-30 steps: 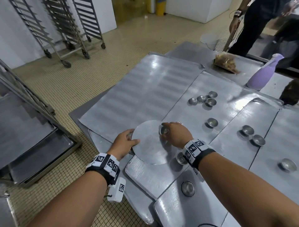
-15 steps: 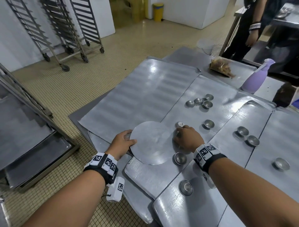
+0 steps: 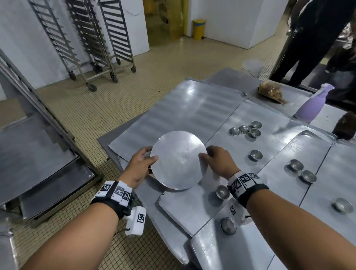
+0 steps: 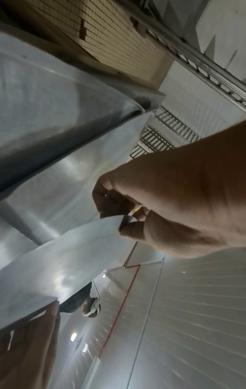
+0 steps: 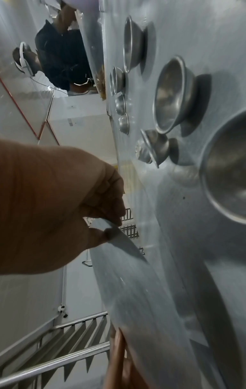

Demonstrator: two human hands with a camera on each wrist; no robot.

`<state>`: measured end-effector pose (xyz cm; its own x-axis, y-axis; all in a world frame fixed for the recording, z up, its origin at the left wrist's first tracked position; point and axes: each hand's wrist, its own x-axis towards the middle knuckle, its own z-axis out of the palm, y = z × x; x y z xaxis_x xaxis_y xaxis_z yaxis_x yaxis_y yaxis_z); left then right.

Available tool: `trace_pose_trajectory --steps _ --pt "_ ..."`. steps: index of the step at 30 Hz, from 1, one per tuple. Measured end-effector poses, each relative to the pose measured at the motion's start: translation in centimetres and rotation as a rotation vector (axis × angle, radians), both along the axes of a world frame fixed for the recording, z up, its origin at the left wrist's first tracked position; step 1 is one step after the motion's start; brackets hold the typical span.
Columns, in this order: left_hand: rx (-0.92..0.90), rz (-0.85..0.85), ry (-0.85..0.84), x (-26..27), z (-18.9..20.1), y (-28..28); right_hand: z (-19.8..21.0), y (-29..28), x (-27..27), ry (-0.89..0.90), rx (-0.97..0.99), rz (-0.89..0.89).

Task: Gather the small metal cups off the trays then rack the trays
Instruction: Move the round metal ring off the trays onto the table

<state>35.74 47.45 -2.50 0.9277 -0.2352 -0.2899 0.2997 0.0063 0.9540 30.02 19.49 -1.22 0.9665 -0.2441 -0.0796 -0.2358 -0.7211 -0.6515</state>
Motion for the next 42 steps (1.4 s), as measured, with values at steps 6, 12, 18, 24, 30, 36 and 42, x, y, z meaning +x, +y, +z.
trace_pose_trajectory --steps 6,12,18,24,30,36,42 --pt "0.182 0.106 -0.275 -1.0 2.5 1.1 1.2 1.0 -1.8 -0.145 0.167 -0.045" --pt "0.153 0.089 -0.328 -3.2 4.3 1.8 2.5 1.7 -5.4 -0.209 0.371 -0.116" --pt "0.044 0.016 -0.244 -5.2 4.7 2.0 3.0 1.7 -8.7 -0.248 0.54 -0.202" --pt "-0.025 0.07 -0.147 -6.7 4.1 1.1 3.6 2.2 -10.9 -0.241 0.619 -0.253" --pt "-0.108 -0.05 -0.065 -7.3 3.9 -1.1 3.6 1.0 -13.4 -0.266 0.635 -0.336" --pt "-0.082 -0.263 -0.045 -8.9 3.4 -5.2 2.7 -2.3 -17.1 -0.204 0.61 -0.376" --pt "-0.016 -0.386 -0.083 -12.8 2.9 -11.5 2.5 -6.9 -23.3 -0.203 0.527 -0.484"
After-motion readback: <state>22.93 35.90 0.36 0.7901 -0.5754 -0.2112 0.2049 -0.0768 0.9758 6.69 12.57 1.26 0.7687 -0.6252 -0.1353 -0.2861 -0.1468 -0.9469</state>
